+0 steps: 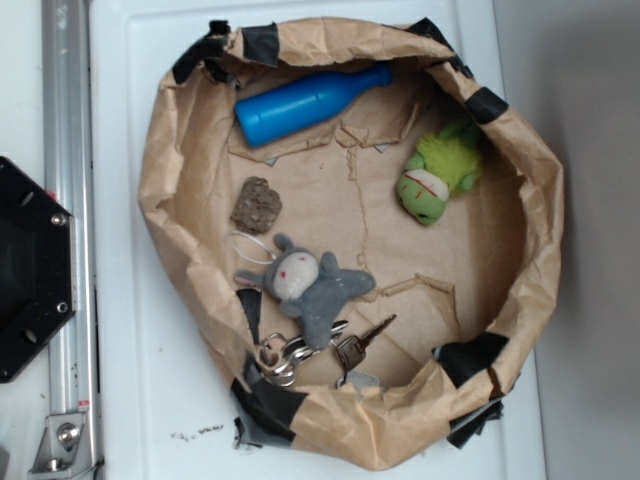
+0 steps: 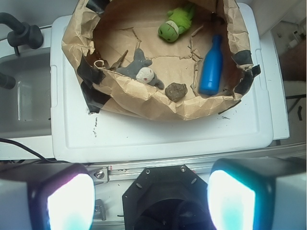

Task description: Grab the rock.

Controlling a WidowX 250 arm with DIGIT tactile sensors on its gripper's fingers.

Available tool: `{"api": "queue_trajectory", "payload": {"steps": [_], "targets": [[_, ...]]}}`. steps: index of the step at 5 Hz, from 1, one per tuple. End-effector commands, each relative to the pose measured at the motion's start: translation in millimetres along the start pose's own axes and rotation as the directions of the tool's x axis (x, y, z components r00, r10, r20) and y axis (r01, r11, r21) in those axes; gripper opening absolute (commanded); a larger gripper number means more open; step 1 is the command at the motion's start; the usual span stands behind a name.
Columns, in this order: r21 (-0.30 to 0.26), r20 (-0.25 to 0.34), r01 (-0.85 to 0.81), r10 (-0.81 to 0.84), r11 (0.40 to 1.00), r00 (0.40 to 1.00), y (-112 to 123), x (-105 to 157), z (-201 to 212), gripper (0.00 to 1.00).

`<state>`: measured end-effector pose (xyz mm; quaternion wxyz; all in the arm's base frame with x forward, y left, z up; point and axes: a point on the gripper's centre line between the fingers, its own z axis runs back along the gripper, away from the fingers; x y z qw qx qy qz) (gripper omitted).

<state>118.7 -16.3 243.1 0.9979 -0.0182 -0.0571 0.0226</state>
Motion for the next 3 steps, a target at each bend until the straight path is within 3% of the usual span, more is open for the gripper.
{"api": "queue_trajectory", "payload": {"steps": [1, 3], "targets": [[0.0, 0.0, 0.0, 0.0, 1.0, 1.0, 0.0, 0.0, 0.0, 1.0], [0.009, -0.031, -0.083, 0.083, 0.997, 0.996, 17.7, 94.5, -58.0, 1.0]]}}
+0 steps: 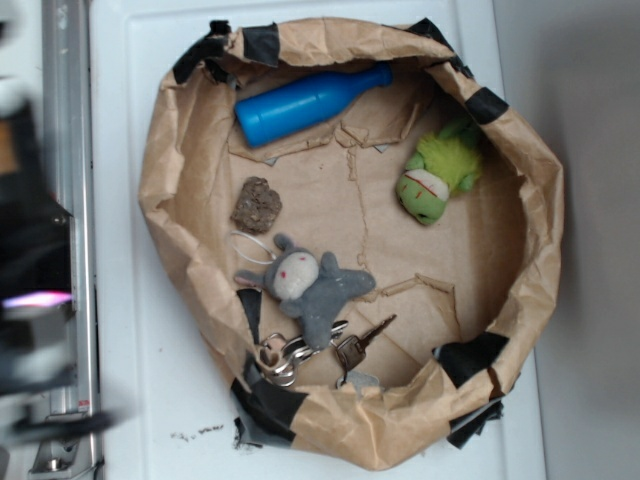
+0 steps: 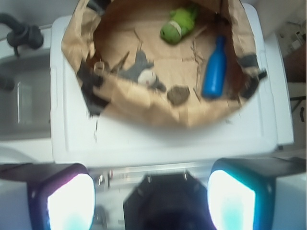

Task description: Grab the rock.

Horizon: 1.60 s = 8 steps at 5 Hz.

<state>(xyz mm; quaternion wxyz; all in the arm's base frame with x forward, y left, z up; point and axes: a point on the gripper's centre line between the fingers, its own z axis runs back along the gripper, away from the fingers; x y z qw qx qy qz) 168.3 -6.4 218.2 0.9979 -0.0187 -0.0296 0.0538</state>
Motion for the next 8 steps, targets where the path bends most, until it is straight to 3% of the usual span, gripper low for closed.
{"api": "queue_trajectory", "payload": {"steps": [1, 2, 3, 7, 8], "targets": [[0.032, 0.024, -0.007, 0.006, 0.999, 1.0, 15.3, 64.8, -67.9, 1.0], [0.087, 0.062, 0.049, -0.055, 0.995, 0.997, 24.2, 65.2, -94.6, 1.0], [0.09, 0.063, 0.097, -0.103, 0.991, 0.993, 30.9, 53.6, -98.8, 1.0], [0.09, 0.063, 0.097, -0.103, 0.991, 0.993, 30.9, 53.6, -98.8, 1.0], [0.116, 0.091, 0.2, -0.211, 0.973, 0.973, 41.2, 41.9, -129.4, 1.0]]}}
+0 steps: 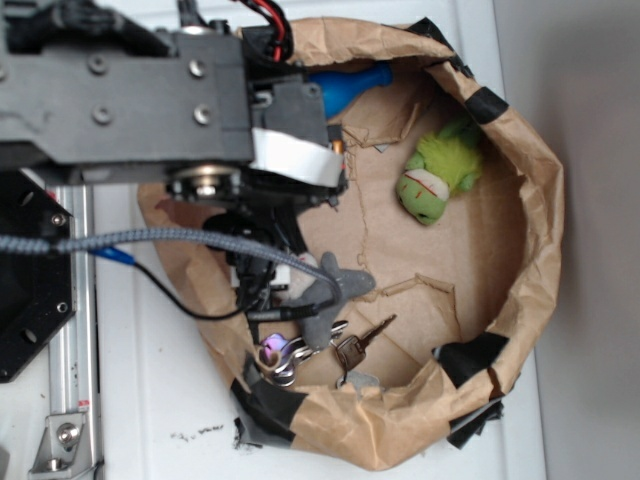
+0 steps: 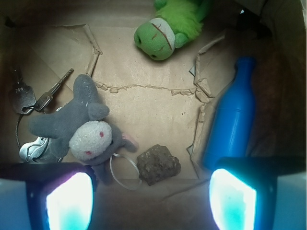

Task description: Grab the rock.

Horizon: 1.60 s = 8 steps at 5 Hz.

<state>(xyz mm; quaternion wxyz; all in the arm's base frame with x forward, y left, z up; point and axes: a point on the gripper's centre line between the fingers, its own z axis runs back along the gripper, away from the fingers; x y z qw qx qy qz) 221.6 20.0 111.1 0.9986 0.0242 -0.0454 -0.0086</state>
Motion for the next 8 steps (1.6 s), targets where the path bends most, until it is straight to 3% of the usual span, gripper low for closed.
{"api": "queue_trajectory", "payload": {"steps": [1, 2, 5, 7, 8], "targets": [[0.006, 0.086, 0.239, -0.239, 0.971, 0.967, 10.8, -18.4, -36.8, 1.0], [-0.039, 0.069, 0.3, -0.297, 0.953, 0.952, 7.3, -20.9, -40.2, 1.0], [-0.033, 0.04, 0.322, -0.32, 0.946, 0.946, 1.6, -14.8, -66.0, 1.0], [0.033, 0.015, 0.27, -0.271, 0.962, 0.962, 28.5, -9.6, -99.8, 1.0], [0.062, 0.04, 0.233, -0.236, 0.97, 0.971, 33.2, -6.4, -95.4, 1.0]]}}
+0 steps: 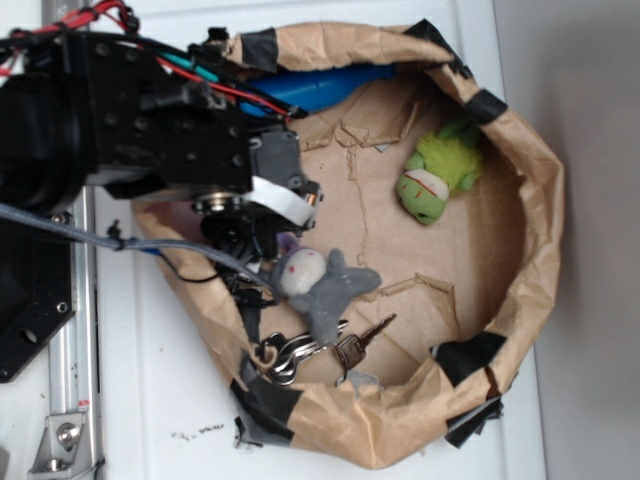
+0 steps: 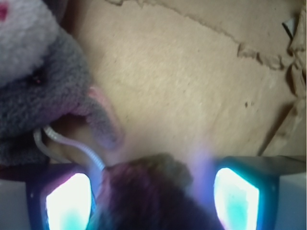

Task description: Grab the rock.

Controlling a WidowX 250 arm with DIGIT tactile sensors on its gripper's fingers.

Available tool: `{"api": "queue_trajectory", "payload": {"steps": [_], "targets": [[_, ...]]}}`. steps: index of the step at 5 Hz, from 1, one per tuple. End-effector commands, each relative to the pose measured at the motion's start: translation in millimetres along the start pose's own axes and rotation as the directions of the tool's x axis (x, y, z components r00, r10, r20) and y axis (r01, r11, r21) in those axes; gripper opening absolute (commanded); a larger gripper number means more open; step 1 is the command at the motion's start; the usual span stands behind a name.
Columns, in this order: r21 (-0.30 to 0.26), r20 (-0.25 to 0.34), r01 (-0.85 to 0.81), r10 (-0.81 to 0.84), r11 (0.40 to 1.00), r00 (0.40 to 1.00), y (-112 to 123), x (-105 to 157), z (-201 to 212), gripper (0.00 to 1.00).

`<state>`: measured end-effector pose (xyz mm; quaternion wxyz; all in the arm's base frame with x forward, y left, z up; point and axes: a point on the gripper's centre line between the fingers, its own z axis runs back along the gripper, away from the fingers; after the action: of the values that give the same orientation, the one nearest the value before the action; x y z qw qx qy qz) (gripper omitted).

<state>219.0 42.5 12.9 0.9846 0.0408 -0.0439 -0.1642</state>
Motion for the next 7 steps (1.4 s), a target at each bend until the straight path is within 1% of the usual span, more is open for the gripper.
{"api": "queue_trajectory", "payload": {"steps": [1, 2, 3, 4, 5, 6, 7], "targets": [[0.056, 0.048, -0.099, 0.096, 0.994, 0.994, 16.3, -1.0, 3.4, 0.0], [0.071, 0.046, -0.103, 0.1, 0.992, 0.994, 16.1, 0.0, 2.9, 0.0], [0.072, 0.054, -0.112, 0.108, 0.991, 0.993, 20.2, 1.5, 5.2, 0.0], [0.068, 0.077, -0.114, 0.108, 0.991, 0.991, 20.4, 3.4, 16.8, 0.0], [0.02, 0.147, -0.144, 0.139, 0.989, 0.979, 22.1, 10.9, 48.5, 0.0], [0.011, 0.271, -0.279, 0.266, 0.96, 0.925, 12.6, 42.4, 98.0, 0.0], [0.005, 0.274, -0.39, 0.374, 0.921, 0.886, -2.5, 78.1, 147.7, 0.0]]}}
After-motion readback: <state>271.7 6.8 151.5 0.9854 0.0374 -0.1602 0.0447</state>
